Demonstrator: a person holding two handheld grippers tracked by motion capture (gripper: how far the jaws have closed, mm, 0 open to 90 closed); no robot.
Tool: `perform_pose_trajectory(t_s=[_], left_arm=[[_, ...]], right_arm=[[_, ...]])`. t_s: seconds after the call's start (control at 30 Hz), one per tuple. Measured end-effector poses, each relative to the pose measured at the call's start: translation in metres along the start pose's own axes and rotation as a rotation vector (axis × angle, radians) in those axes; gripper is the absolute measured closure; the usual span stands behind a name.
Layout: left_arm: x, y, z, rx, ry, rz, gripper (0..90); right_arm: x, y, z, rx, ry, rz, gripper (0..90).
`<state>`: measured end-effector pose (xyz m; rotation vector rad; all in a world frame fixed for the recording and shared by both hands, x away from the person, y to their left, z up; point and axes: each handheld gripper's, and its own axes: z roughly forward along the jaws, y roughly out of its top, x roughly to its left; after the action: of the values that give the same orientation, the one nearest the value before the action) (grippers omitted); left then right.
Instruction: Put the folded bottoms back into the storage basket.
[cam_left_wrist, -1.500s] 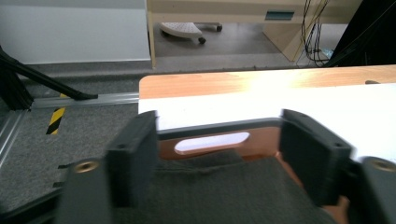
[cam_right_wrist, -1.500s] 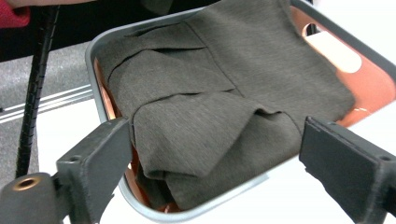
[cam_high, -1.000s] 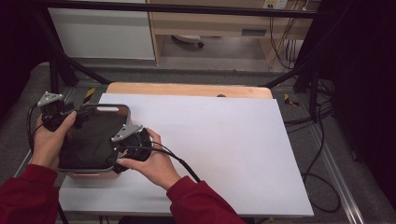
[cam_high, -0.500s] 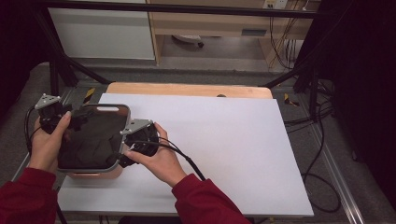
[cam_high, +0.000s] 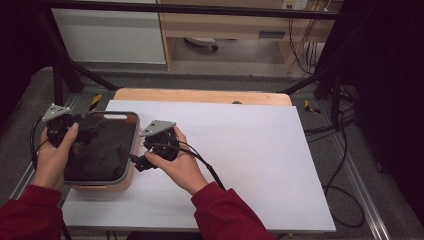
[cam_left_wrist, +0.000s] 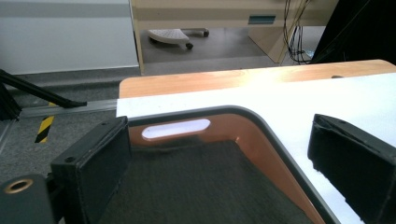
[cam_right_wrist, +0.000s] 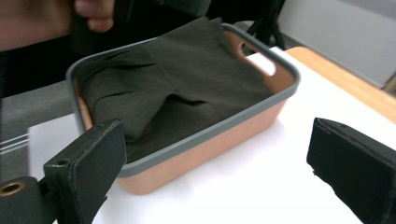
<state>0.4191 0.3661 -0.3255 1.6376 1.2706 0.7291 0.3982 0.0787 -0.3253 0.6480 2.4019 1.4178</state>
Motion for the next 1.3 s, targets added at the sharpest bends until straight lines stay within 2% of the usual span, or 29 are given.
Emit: perform_pose_trajectory(t_s=[0.1, 0.23, 0.6, 0.73, 0.77, 0.87, 0.97, 1.03, 1.1, 1.3], left_arm=[[-0.007, -0.003, -0.003, -0.008, -0.004, 0.006, 6.8], [-0.016, -0.005, -0.009, -0.02, -0.016, 0.008, 6.8], [-0.045, -0.022, -0.022, -0.034, -0.073, 0.011, 6.8], [-0.053, -0.029, -0.024, -0.035, -0.084, 0.025, 6.9], [-0.056, -0.032, -0.024, -0.034, -0.086, 0.026, 7.1], [-0.062, -0.038, -0.024, -0.042, -0.108, 0.014, 7.0], [-0.066, -0.042, -0.024, -0.041, -0.102, 0.03, 7.0], [-0.069, -0.044, -0.025, -0.057, -0.096, 0.028, 7.5], [-0.071, -0.045, -0.026, -0.055, -0.095, 0.031, 7.6], [-0.078, -0.053, -0.028, -0.036, -0.128, 0.039, 7.3]], right_arm=[[-0.003, 0.001, -0.005, -0.009, -0.031, -0.015, 4.1], [-0.01, 0.0, -0.012, -0.007, -0.071, -0.01, 3.7], [-0.035, -0.002, -0.035, -0.009, -0.112, 0.034, 3.3], [-0.043, -0.005, -0.041, -0.01, -0.115, 0.043, 3.1], [-0.048, -0.006, -0.044, -0.013, -0.101, 0.048, 2.6], [-0.051, -0.007, -0.047, -0.013, -0.095, 0.053, 2.4], [-0.055, -0.008, -0.051, -0.016, -0.095, 0.048, 2.3], [-0.058, -0.009, -0.054, -0.014, -0.092, 0.049, 2.8], [-0.061, -0.01, -0.057, -0.016, -0.092, 0.047, 3.4], [-0.07, -0.012, -0.067, -0.02, -0.11, 0.057, 4.0]])
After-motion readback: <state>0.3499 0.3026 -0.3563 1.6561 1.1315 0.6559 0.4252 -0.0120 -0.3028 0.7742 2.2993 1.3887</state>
